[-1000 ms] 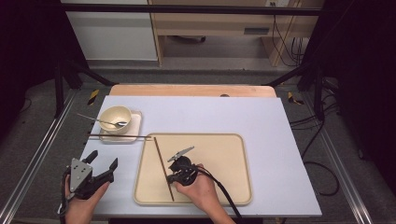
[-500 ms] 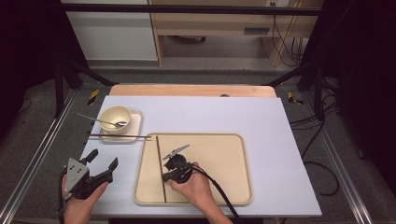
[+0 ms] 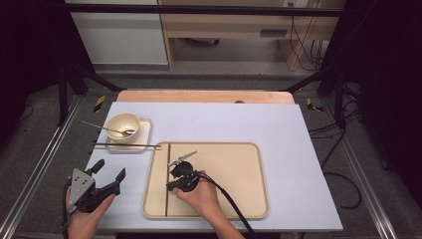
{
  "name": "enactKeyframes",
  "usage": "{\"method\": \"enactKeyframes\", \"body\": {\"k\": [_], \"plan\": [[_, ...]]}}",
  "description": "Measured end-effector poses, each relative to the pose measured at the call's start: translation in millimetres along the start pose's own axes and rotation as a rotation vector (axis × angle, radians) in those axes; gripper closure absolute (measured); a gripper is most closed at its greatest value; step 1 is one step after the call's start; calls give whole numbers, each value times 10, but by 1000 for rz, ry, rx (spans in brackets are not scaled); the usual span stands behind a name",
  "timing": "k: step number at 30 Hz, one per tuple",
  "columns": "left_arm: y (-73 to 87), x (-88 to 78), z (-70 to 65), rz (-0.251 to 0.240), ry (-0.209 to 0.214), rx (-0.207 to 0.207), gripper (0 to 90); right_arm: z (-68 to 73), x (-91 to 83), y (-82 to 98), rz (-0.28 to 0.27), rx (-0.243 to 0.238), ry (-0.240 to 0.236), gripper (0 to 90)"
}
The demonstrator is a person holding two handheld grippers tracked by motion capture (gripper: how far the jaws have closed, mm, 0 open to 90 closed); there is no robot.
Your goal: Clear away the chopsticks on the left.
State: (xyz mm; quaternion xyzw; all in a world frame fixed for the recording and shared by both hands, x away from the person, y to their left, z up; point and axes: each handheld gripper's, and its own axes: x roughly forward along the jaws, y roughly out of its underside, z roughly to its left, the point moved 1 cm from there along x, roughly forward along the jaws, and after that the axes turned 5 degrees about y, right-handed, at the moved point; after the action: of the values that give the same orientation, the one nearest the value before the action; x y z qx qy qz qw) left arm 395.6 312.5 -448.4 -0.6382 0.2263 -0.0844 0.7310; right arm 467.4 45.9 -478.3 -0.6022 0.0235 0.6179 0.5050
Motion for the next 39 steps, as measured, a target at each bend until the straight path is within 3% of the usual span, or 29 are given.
{"method": "enactKeyframes", "body": {"k": [6, 16, 24, 39], "plan": [[0, -2, 2, 0, 0, 0, 232, -8, 13, -25, -5, 8, 0, 900], [-2, 1, -10, 0, 0, 9, 233, -155, 42, -137, -25, 48, 34, 900], [-2, 0, -7, 4, 0, 10, 234, -224, 92, -188, -55, 81, 20, 900], [-2, 1, -11, 8, 2, 14, 237, -125, 174, -237, -52, 70, -1, 900]]}}
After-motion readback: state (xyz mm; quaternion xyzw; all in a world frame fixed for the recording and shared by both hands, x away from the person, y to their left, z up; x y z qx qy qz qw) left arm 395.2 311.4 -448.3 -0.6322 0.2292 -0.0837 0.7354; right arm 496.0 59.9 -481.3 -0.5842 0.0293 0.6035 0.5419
